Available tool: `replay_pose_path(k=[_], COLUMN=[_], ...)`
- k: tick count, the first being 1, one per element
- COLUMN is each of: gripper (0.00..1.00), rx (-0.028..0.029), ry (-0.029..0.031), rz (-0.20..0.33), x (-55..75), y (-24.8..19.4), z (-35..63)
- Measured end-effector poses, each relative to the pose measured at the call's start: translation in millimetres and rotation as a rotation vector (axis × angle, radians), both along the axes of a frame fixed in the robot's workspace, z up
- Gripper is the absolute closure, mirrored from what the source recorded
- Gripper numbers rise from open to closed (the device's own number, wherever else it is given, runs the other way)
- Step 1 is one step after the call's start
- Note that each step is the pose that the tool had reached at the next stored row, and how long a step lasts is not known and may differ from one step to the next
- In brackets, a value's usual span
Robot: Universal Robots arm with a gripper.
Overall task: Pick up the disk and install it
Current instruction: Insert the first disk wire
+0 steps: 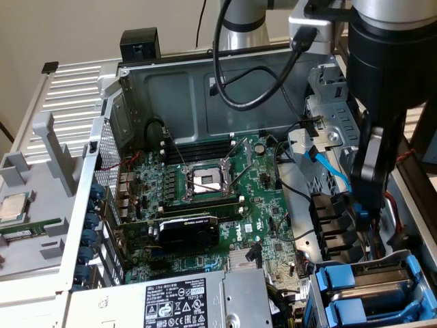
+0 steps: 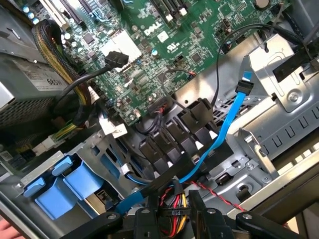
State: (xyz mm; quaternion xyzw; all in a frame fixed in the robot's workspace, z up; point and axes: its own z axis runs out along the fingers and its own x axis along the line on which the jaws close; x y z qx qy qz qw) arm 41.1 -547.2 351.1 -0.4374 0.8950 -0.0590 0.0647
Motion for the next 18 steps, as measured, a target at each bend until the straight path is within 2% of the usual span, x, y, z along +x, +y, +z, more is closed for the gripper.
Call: replay_pose_path(k=[6,10,12,14,18], gripper=[0.65,0.65,0.65,0.65,0.65], rx=[-0.0221,-0.0341,-0.0386,-0.0426,-0.0507], ry=[-0.0236,-0.0410,-0.0502,-0.0556,-0.0705], rz=[0.000,0.000,0.000,-0.001,-0.004], x=[-3.7,-7.4,-7.9,-8.0,-8.1], y=[0.0,0.0,0.0,0.0,0.0], z=[1.5,1.4,1.5,1.4,0.9])
